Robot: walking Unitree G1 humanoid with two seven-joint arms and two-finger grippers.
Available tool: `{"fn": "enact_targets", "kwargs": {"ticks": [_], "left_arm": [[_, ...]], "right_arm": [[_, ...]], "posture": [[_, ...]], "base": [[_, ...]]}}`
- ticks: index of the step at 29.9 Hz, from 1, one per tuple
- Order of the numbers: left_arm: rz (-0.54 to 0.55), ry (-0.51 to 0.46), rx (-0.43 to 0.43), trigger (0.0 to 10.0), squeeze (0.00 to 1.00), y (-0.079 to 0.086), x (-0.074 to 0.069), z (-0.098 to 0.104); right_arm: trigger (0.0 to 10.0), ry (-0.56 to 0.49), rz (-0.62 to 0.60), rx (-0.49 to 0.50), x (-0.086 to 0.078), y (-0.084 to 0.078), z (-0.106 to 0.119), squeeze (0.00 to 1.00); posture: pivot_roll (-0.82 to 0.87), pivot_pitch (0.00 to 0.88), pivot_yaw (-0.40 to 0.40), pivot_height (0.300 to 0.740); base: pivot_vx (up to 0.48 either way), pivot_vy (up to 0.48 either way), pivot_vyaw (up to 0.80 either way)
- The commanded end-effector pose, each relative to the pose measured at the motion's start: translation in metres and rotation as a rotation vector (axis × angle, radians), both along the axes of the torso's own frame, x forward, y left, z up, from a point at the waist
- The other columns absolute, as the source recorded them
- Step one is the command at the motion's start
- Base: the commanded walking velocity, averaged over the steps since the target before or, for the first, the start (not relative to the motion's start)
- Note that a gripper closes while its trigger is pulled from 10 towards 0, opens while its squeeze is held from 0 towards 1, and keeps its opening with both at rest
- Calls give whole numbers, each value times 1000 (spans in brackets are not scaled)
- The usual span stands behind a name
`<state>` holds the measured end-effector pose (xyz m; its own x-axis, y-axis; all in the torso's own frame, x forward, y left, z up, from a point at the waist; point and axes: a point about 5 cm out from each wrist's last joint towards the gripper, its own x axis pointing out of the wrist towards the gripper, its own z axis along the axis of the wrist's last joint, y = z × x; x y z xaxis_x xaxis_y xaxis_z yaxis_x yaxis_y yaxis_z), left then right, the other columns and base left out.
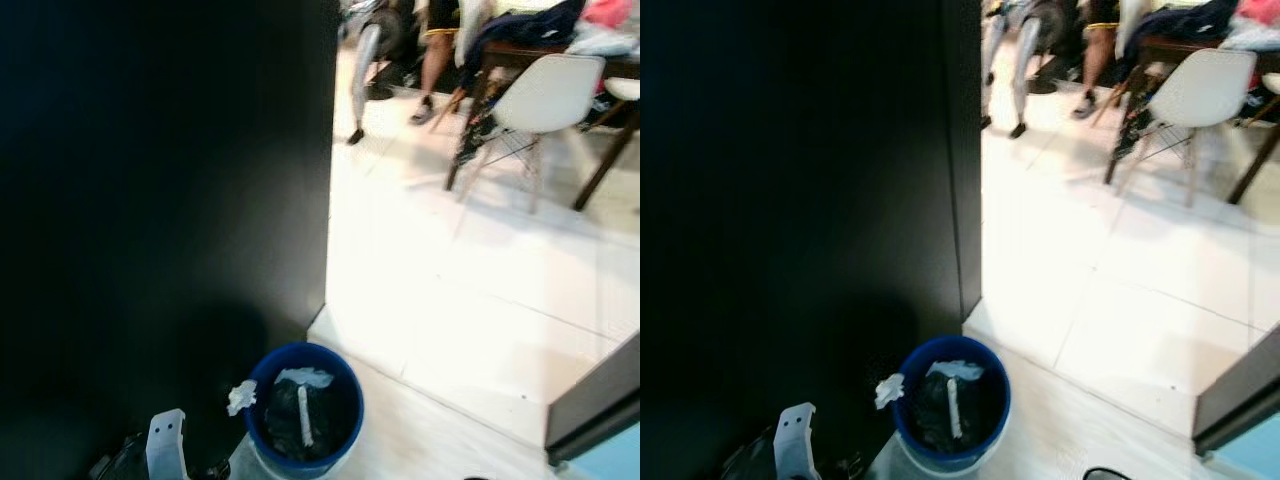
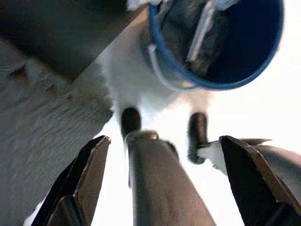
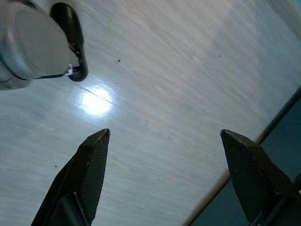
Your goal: Clean up the room
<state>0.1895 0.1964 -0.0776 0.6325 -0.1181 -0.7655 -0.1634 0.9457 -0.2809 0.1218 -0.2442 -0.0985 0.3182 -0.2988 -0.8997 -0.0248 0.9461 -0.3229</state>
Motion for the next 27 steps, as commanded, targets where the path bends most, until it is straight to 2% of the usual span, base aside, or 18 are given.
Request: {"fn": "enact_targets", "kwargs": {"ticks": [1, 20, 27], "left_arm": [[8, 47, -6, 10000, 0, 0, -10, -5], [28, 38, -46, 10000, 0, -3, -13, -6], [-1, 57, -34, 10000, 0, -23, -11, -9]], "right_arm": [[10000, 1, 6, 17, 3, 3, 0, 0], [10000, 3, 58, 8, 9, 3, 2, 0], [10000, 12, 65, 5, 8, 3, 2, 0]], "posture": [[-6, 119, 47, 740], [-14, 100, 22, 740], [-16, 87, 22, 740]], "base": [[0, 0, -800], [0, 0, -800], [0, 0, -800]]}}
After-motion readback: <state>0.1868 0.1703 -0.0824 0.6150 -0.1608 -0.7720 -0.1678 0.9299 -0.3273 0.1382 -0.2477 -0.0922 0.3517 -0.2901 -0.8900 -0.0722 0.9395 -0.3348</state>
